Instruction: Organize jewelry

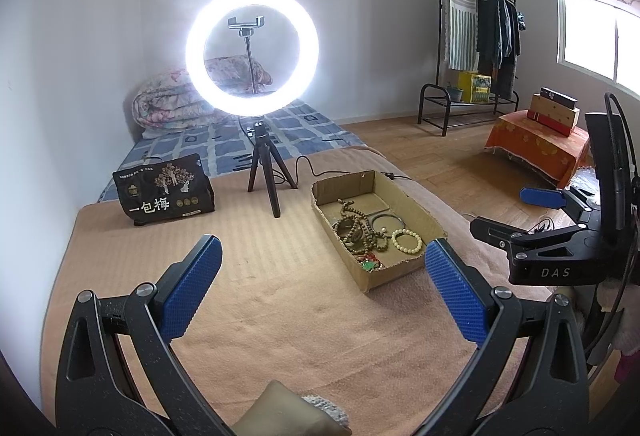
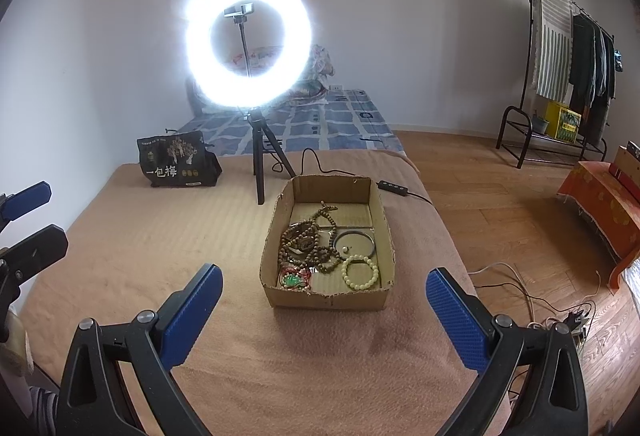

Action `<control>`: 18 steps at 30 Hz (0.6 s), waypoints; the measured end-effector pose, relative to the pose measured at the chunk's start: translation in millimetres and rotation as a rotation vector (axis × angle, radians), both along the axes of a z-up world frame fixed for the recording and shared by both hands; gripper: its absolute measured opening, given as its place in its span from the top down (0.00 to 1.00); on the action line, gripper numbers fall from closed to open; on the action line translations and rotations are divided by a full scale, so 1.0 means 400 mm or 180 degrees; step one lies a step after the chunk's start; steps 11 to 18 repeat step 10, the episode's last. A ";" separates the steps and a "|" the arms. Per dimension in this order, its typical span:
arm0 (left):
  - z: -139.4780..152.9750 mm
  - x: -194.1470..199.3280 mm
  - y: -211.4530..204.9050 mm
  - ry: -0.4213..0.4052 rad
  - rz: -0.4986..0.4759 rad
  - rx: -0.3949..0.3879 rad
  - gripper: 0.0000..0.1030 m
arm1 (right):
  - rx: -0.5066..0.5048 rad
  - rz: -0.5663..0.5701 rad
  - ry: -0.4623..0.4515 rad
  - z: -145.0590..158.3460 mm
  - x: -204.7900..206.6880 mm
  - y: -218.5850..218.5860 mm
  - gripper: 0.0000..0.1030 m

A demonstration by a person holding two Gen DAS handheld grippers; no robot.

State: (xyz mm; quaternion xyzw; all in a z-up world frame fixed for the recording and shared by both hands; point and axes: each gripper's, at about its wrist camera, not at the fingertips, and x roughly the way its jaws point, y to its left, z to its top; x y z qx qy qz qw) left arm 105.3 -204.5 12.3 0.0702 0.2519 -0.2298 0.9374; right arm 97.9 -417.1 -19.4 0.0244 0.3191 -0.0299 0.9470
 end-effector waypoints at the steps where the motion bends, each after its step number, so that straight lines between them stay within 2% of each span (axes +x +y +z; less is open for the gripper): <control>1: 0.002 0.001 0.001 0.0000 0.0005 -0.0001 0.00 | 0.0002 0.0001 0.0000 0.000 0.000 0.000 0.00; 9: 0.021 0.012 0.012 -0.0115 0.0114 0.0011 0.00 | 0.0011 0.0001 0.0005 -0.006 -0.001 -0.001 0.00; 18: 0.022 0.017 0.014 -0.0111 0.0108 0.0015 0.00 | 0.0015 -0.0003 0.0005 -0.008 -0.002 -0.002 0.00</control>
